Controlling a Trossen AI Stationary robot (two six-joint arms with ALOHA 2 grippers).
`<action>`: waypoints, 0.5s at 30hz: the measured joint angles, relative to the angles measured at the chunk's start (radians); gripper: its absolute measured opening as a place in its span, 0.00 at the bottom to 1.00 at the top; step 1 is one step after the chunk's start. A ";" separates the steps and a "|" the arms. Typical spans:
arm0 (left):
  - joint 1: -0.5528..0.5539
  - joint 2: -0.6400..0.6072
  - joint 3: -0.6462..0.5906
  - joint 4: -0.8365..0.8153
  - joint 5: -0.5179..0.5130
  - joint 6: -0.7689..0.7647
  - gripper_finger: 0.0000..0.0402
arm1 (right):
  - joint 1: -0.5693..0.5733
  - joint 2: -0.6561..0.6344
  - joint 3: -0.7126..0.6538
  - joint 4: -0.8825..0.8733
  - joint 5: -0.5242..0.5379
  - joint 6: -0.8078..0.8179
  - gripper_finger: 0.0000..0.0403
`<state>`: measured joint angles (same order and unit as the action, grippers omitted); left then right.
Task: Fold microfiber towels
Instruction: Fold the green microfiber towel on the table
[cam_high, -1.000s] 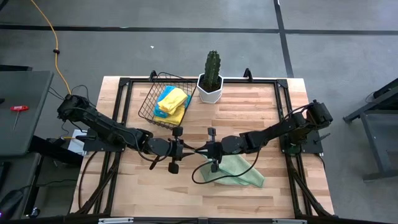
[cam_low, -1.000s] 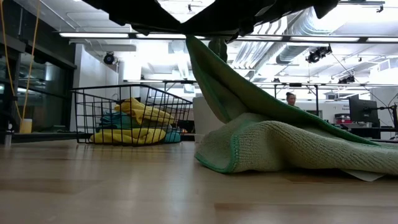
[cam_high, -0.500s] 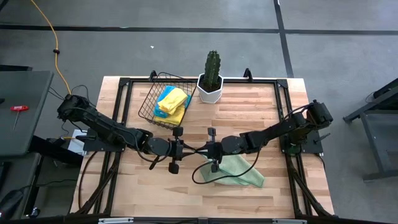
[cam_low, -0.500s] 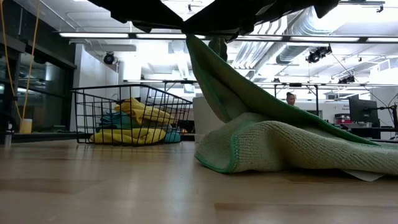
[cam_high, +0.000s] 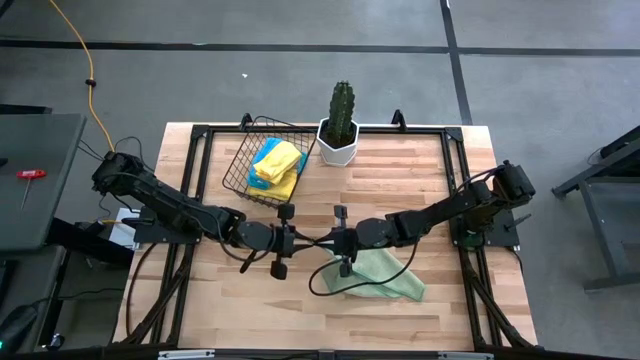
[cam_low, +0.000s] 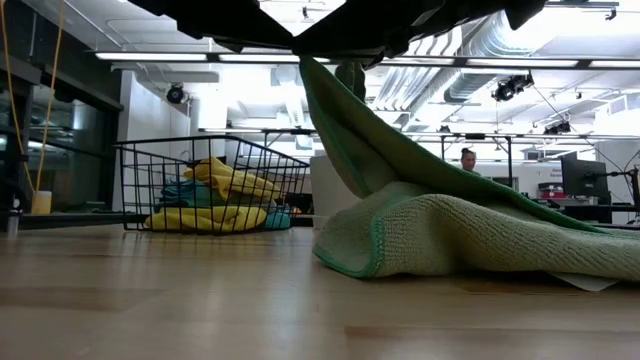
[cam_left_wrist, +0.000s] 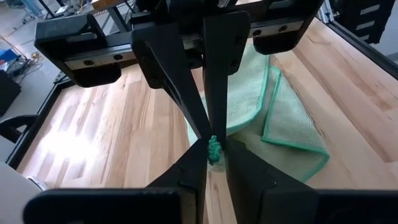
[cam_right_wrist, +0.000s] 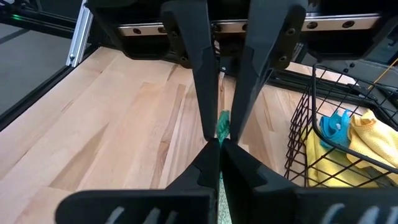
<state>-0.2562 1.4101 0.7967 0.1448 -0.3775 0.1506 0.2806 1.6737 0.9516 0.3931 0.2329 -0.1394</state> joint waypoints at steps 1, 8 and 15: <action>0.000 0.000 0.000 0.000 0.000 0.007 0.10 | 0.000 0.000 0.000 0.000 0.000 0.000 0.00; 0.000 0.000 0.014 -0.024 -0.001 0.018 0.01 | 0.001 0.000 -0.001 -0.003 -0.002 0.000 0.00; 0.002 0.000 0.042 -0.137 -0.010 -0.057 0.00 | 0.015 -0.023 0.000 -0.090 0.086 0.028 0.02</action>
<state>-0.2542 1.4101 0.8383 0.0078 -0.3875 0.0933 0.2952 1.6508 0.9519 0.3027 0.3186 -0.1112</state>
